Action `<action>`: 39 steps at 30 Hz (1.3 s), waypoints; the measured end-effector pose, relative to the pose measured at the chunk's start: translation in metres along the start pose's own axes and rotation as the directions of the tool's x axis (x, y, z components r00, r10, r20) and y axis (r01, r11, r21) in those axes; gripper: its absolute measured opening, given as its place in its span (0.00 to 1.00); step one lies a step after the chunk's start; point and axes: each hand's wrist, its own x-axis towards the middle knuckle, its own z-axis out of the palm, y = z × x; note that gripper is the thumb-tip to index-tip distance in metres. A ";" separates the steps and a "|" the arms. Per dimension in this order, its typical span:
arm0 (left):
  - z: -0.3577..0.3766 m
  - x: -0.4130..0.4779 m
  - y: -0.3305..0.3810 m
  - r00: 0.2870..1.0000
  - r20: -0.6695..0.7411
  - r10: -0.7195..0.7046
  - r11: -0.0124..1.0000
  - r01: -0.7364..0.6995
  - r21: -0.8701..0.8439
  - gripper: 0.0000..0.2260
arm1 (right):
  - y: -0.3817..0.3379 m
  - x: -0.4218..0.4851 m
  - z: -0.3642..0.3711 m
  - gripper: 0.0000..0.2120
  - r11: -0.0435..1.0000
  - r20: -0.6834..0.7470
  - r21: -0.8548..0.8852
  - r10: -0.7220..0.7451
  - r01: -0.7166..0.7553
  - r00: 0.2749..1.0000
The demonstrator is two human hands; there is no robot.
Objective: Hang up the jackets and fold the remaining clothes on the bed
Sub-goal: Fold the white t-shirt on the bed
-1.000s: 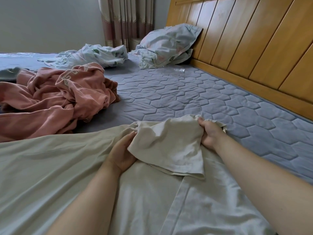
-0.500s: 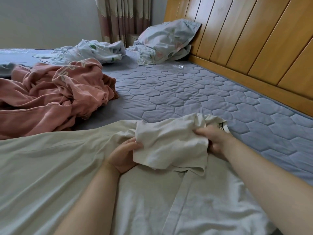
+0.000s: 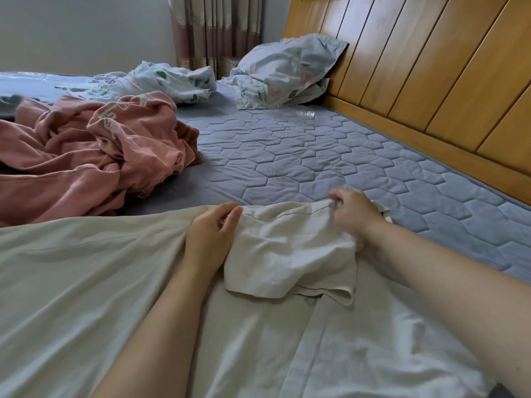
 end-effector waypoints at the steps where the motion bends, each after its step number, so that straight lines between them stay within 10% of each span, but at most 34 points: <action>1: 0.002 0.003 -0.003 0.997 0.072 -0.032 0.997 0.026 0.074 0.11 | 0.001 0.001 0.001 0.18 0.999 0.031 0.007 0.033 -0.033 0.999; 4: 0.006 0.007 -0.008 0.980 0.194 -0.037 0.960 -0.019 0.280 0.08 | 0.004 0.002 0.003 0.15 0.998 -0.033 -0.009 0.057 -0.057 0.998; 14: 0.000 0.011 -0.008 0.981 0.040 -0.188 0.981 0.185 0.058 0.13 | 0.009 0.003 0.004 0.05 0.990 -0.256 -0.002 0.133 -0.138 0.958; 22: 0.001 0.011 -0.009 0.965 0.120 -0.235 0.947 0.199 0.253 0.12 | 0.011 0.003 -0.003 0.03 0.915 -0.097 0.321 0.290 -0.246 0.952; 29: -0.019 0.027 0.005 0.751 0.365 -0.550 0.750 0.637 -0.179 0.12 | 0.015 0.006 -0.003 0.07 0.412 0.139 0.832 0.492 -0.371 0.860; 34: -0.024 0.018 0.014 0.641 0.529 -0.556 0.648 0.733 -0.207 0.08 | 0.011 0.008 -0.004 0.06 0.543 0.117 0.735 0.488 -0.406 0.865; 39: -0.016 0.021 0.012 0.643 0.503 -0.578 0.513 0.765 -0.389 0.13 | 0.008 0.002 -0.005 0.07 0.442 0.177 0.810 0.444 -0.387 0.878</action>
